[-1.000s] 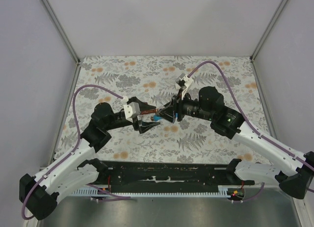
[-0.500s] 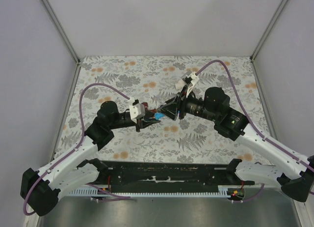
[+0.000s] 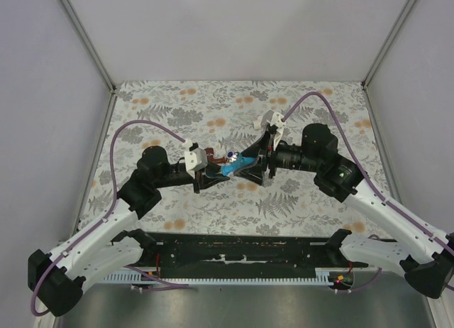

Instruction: Install the water faucets

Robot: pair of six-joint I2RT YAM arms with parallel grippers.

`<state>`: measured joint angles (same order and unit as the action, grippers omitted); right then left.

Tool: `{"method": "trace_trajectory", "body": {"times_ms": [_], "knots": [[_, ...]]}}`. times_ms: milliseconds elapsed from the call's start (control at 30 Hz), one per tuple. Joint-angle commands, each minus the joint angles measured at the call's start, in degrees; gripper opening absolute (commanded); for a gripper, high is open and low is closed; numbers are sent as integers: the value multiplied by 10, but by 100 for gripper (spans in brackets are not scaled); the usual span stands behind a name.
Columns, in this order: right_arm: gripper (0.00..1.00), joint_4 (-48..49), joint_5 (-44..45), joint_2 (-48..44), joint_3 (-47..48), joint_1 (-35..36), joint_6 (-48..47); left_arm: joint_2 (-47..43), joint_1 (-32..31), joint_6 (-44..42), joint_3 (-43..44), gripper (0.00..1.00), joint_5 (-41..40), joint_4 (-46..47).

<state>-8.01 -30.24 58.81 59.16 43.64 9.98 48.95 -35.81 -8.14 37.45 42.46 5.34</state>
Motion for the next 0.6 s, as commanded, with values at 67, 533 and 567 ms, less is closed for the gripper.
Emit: {"method": "trace_trajectory", "body": {"times_ms": [67,533,567], "knots": [[73,-47,-170,10,20,-19,-112,-3,1,25,53,2,54,-19],[64,-105,-236,77,84,-19,-164,37,0,8,112,2,61,-125],[63,-105,-238,79,86,-19,-163,39,0,8,115,2,61,-127]]}}
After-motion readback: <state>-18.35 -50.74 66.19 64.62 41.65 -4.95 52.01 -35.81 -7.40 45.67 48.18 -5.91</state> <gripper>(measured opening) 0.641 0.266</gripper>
